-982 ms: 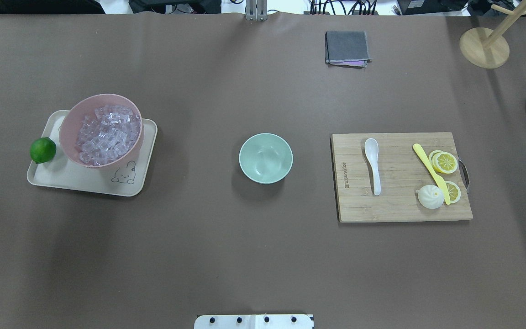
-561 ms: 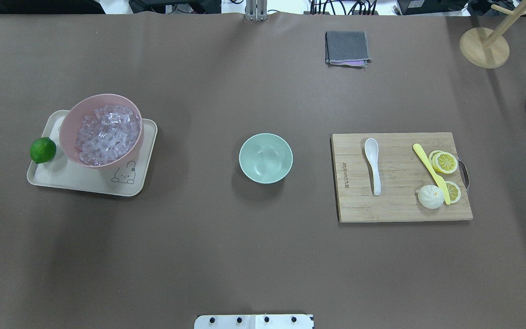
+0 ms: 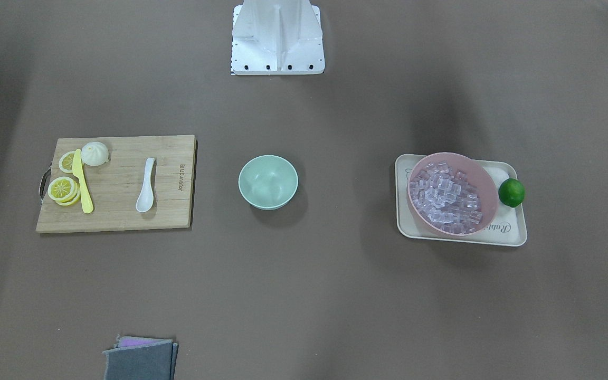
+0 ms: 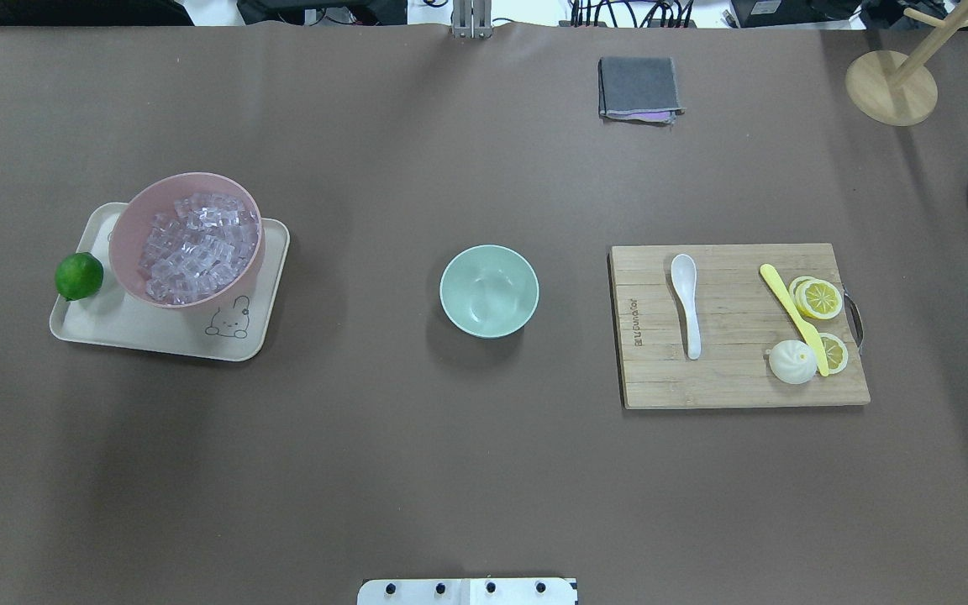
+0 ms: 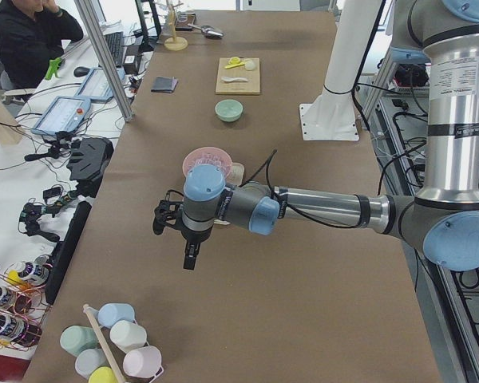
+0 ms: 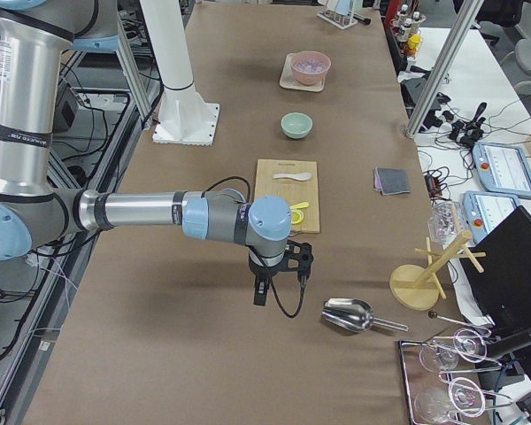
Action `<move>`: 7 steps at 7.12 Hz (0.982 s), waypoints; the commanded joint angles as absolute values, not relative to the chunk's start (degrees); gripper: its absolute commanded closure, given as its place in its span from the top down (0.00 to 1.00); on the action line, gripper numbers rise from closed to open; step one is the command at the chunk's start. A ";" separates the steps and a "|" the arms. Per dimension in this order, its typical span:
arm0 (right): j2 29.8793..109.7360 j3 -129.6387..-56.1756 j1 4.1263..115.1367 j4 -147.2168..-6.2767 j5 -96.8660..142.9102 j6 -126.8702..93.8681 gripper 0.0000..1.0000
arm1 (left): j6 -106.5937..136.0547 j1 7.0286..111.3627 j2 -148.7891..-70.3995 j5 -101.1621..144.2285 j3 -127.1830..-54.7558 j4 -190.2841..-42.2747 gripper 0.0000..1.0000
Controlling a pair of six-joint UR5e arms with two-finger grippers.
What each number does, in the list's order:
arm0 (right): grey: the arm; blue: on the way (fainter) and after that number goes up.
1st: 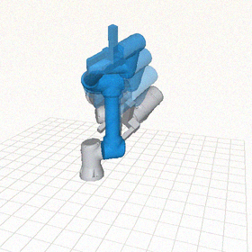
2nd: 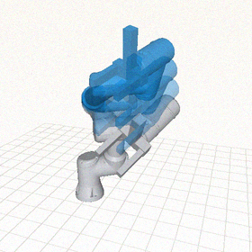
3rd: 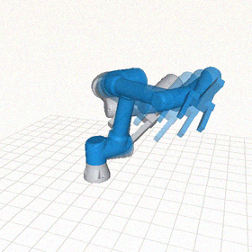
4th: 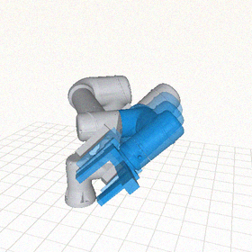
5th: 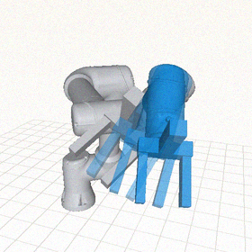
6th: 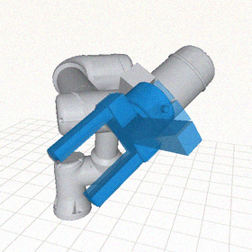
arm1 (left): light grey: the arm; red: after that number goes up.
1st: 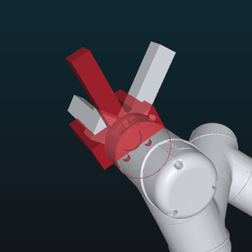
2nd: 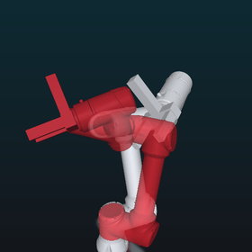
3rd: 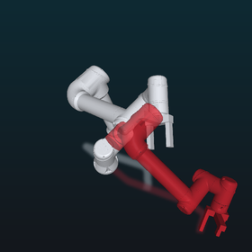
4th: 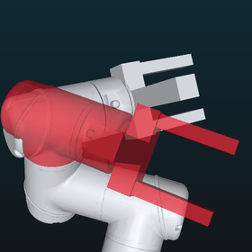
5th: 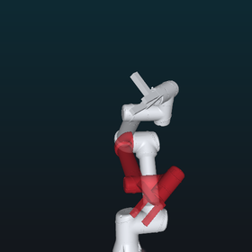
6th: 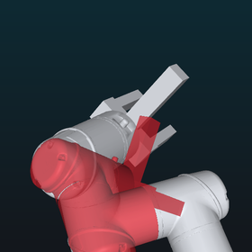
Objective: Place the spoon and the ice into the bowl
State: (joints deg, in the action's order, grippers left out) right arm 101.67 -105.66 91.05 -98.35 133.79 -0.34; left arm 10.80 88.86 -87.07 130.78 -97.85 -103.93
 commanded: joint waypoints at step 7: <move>100.73 -105.91 90.97 -98.35 134.56 -0.62 1.00 | 10.99 84.84 -92.35 135.17 -99.66 -105.11 0.98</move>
State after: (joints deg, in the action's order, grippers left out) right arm 101.06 -106.05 90.98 -98.32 134.56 -0.56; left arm 10.94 87.08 -90.18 133.74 -98.96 -104.36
